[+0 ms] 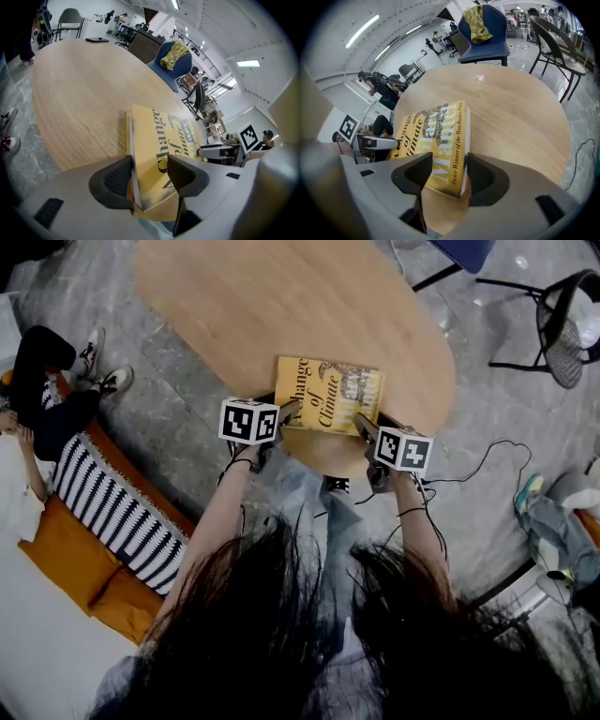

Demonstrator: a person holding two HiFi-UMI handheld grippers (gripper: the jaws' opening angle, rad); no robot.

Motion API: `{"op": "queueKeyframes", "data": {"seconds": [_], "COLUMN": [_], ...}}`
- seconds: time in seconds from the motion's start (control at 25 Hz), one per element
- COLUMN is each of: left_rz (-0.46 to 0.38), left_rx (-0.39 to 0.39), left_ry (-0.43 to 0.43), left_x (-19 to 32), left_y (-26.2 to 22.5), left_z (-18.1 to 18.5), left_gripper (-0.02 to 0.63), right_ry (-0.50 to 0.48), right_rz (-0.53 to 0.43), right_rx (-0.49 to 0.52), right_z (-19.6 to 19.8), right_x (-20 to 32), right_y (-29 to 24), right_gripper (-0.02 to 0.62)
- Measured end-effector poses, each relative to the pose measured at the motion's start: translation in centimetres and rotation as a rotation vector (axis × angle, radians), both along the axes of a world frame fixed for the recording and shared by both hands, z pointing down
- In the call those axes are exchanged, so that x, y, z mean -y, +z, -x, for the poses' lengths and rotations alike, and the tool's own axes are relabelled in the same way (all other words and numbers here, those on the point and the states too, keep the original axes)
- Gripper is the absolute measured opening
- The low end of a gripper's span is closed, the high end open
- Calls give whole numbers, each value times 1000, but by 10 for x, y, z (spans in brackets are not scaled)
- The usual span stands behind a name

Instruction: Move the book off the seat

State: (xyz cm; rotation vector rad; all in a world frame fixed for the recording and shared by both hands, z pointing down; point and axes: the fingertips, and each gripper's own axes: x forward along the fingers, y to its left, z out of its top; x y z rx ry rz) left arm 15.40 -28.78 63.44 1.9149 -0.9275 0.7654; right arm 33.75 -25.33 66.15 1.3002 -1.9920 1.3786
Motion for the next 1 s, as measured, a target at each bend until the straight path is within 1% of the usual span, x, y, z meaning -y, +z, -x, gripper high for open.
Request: {"op": "queueKeyframes", "data": {"seconds": [0.12,0.24,0.32,0.4,0.48,0.64,0.76,0.88,0.92,1.0], "left_rz": [4,2,-9,-30,-71,-148,-192,-247,-266,-304], "left_rx": [-19,-32,-42,-70,-99,-143,-170,-197,-205,-215], "left_ry": [-31,-73,-110,-147,-181,-229,-240,-236,-233,-226], "left_x": [-1,-4,-8,-12,-17,-32,-50,-69,-75,-91], "left_y": [0,-5,-12,-25,-42,-81,-112,-148,-161,-185], "left_z": [2,9,16,22,26,28,22,11,9,7], "left_gripper": [235,235,235,235,235,233,233,233,233,225], "right_ry": [37,63,73,83,79,35,1,-43,-59,-80], "right_rz": [12,16,7,-8,-44,-150,-220,-280,-297,-333], "right_rx": [14,-9,-28,-21,6,49,81,91,91,90], "right_z": [-3,-10,-17,-21,-21,-17,-10,-5,-2,5], "right_x": [-2,-6,-9,-13,-16,-22,-32,-43,-47,-59], "right_y": [1,-1,-7,-18,-37,-88,-132,-176,-189,-216], "right_gripper": [225,227,226,227,225,225,225,224,217,174]}}
